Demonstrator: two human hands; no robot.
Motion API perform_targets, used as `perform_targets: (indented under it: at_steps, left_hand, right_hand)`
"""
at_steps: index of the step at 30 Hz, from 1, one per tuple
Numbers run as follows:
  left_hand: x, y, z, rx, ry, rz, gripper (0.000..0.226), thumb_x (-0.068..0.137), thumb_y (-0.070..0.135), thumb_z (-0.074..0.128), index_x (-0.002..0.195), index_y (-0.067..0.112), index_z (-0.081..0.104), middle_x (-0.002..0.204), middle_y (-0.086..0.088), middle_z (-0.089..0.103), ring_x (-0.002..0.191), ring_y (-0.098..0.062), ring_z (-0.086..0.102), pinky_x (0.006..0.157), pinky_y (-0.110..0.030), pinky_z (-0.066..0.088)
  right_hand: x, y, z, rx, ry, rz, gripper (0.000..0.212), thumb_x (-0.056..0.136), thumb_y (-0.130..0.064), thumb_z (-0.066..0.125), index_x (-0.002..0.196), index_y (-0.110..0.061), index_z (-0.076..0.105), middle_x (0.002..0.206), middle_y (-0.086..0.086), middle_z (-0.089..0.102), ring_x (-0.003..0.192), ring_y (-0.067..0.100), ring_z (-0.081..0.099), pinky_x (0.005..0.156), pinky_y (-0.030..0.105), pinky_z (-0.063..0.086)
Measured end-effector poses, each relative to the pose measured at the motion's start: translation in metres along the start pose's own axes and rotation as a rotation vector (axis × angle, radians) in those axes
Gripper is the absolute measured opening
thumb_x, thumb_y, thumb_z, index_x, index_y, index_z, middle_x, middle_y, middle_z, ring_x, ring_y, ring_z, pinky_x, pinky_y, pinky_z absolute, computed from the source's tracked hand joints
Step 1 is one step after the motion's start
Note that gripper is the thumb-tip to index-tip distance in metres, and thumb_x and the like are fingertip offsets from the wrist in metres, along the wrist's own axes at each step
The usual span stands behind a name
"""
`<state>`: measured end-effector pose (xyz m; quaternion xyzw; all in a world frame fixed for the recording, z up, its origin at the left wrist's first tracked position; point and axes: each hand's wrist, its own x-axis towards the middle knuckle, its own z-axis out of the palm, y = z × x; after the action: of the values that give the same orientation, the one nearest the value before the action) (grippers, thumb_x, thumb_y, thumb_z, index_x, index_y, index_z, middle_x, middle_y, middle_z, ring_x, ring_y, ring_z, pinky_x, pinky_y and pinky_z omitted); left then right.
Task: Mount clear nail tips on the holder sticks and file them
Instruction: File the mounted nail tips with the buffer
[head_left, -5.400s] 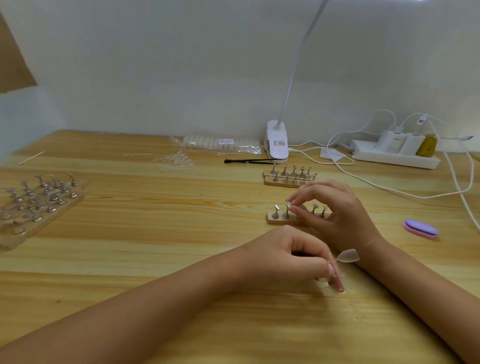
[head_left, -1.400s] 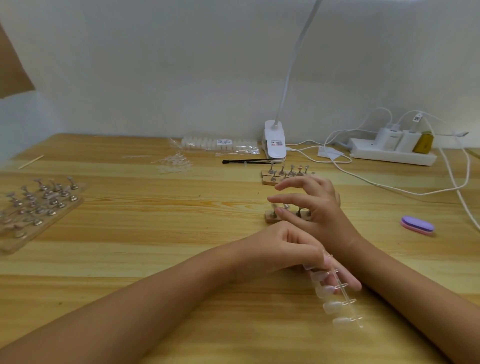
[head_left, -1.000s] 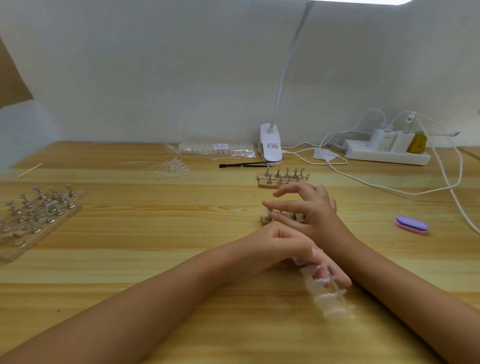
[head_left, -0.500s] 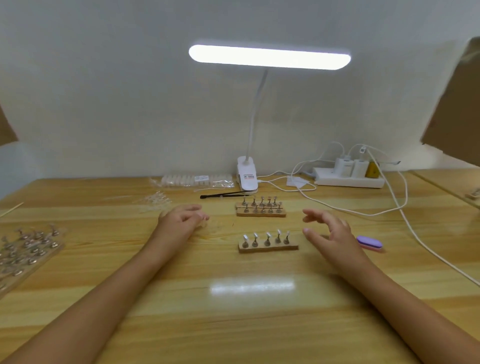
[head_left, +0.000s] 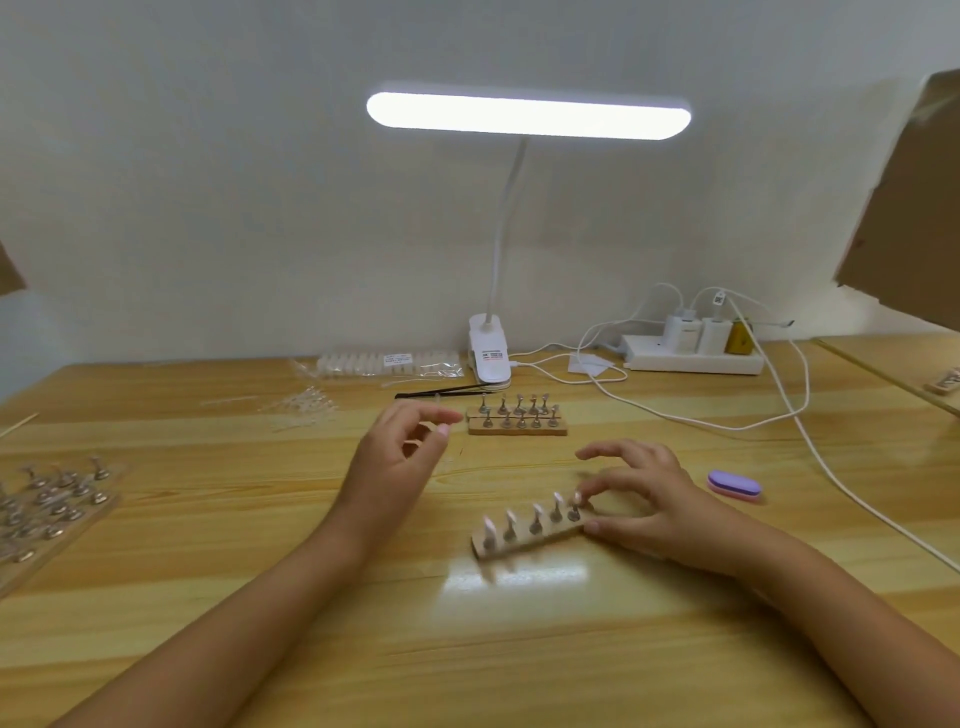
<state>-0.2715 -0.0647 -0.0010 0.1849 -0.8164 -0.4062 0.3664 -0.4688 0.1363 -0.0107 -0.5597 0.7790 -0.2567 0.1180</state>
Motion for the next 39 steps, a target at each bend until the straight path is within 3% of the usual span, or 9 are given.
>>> perform_targets:
  at_steps: [7, 10, 13, 16, 21, 25, 27, 31, 39]
  left_hand:
    - [-0.019, 0.009, 0.019, 0.000, -0.348, -0.009, 0.021, 0.096, 0.016, 0.061, 0.106, 0.032, 0.069, 0.100, 0.022, 0.068, 0.094, 0.000, 0.061, 0.080, -0.021, 0.053]
    - [-0.021, 0.008, 0.029, 0.051, -0.445, 0.025, 0.028, 0.094, 0.019, 0.065, 0.114, 0.038, 0.063, 0.113, 0.021, 0.064, 0.109, 0.004, 0.055, 0.089, -0.020, 0.050]
    - [-0.025, 0.006, 0.034, 0.142, -0.549, 0.061, 0.043, 0.092, 0.029, 0.067, 0.124, 0.052, 0.048, 0.128, 0.028, 0.050, 0.121, 0.011, 0.042, 0.099, -0.013, 0.040]
    - [-0.027, 0.005, 0.035, 0.199, -0.588, 0.082, 0.058, 0.088, 0.034, 0.070, 0.129, 0.055, 0.036, 0.134, 0.033, 0.039, 0.125, 0.014, 0.035, 0.103, -0.009, 0.034]
    - [-0.026, 0.005, 0.034, 0.178, -0.570, 0.070, 0.050, 0.094, 0.018, 0.061, 0.132, 0.046, 0.045, 0.134, 0.024, 0.047, 0.125, 0.012, 0.039, 0.106, -0.015, 0.037]
    - [-0.026, 0.008, 0.033, 0.153, -0.576, 0.049, 0.036, 0.096, 0.020, 0.059, 0.121, 0.046, 0.057, 0.125, 0.021, 0.054, 0.118, 0.013, 0.046, 0.101, -0.011, 0.040]
    - [-0.026, 0.010, 0.033, 0.174, -0.579, 0.062, 0.029, 0.095, 0.023, 0.062, 0.115, 0.045, 0.062, 0.115, 0.024, 0.058, 0.115, 0.011, 0.047, 0.098, -0.012, 0.042]
    - [-0.025, 0.013, 0.030, 0.140, -0.583, 0.019, 0.015, 0.090, 0.030, 0.068, 0.100, 0.042, 0.069, 0.101, 0.024, 0.064, 0.106, 0.005, 0.053, 0.091, -0.017, 0.047]
    - [-0.025, 0.014, 0.024, 0.072, -0.688, 0.006, 0.006, 0.089, 0.034, 0.070, 0.095, 0.036, 0.072, 0.104, 0.018, 0.068, 0.108, -0.003, 0.058, 0.093, -0.026, 0.050]
  right_hand:
    - [-0.007, 0.005, -0.011, -0.031, 0.083, 0.010, 0.051, 0.090, -0.033, 0.068, 0.122, -0.061, 0.041, 0.135, -0.028, 0.039, 0.131, 0.003, 0.026, 0.113, 0.030, 0.021]
    - [-0.009, 0.011, -0.022, -0.059, 0.157, 0.063, 0.038, 0.092, -0.028, 0.065, 0.113, -0.056, 0.051, 0.109, -0.027, 0.060, 0.109, -0.003, 0.049, 0.099, 0.032, 0.035]
    - [-0.012, 0.009, -0.021, 0.068, 0.090, 0.111, 0.031, 0.096, -0.023, 0.060, 0.113, -0.049, 0.057, 0.086, -0.019, 0.069, 0.083, -0.007, 0.060, 0.079, 0.020, 0.042]
    - [-0.010, -0.002, -0.006, 0.016, 0.117, 0.004, 0.039, 0.096, -0.013, 0.058, 0.119, -0.045, 0.055, 0.091, -0.017, 0.064, 0.093, -0.008, 0.054, 0.079, 0.014, 0.039]
    - [-0.014, -0.013, -0.007, 0.206, -0.053, -0.075, 0.046, 0.098, -0.011, 0.055, 0.129, -0.044, 0.055, 0.112, -0.024, 0.067, 0.116, 0.002, 0.056, 0.100, 0.021, 0.042]
    - [-0.018, 0.005, -0.041, -0.046, 0.259, -0.047, 0.029, 0.093, -0.011, 0.062, 0.112, -0.032, 0.068, 0.107, -0.019, 0.068, 0.106, 0.002, 0.059, 0.084, 0.009, 0.037]
    - [-0.023, 0.020, -0.058, -0.235, 0.340, 0.051, 0.022, 0.092, -0.019, 0.065, 0.111, -0.028, 0.068, 0.107, -0.015, 0.064, 0.101, 0.006, 0.057, 0.077, 0.015, 0.035]
    - [-0.031, 0.039, -0.068, -0.222, 0.066, 0.332, 0.024, 0.083, -0.047, 0.069, 0.105, -0.039, 0.063, 0.108, -0.016, 0.052, 0.098, -0.001, 0.052, 0.084, 0.026, 0.043]
    - [-0.032, 0.041, -0.068, -0.143, -0.013, 0.313, 0.023, 0.088, -0.022, 0.069, 0.097, -0.042, 0.065, 0.109, -0.013, 0.055, 0.094, 0.003, 0.057, 0.080, 0.022, 0.047]
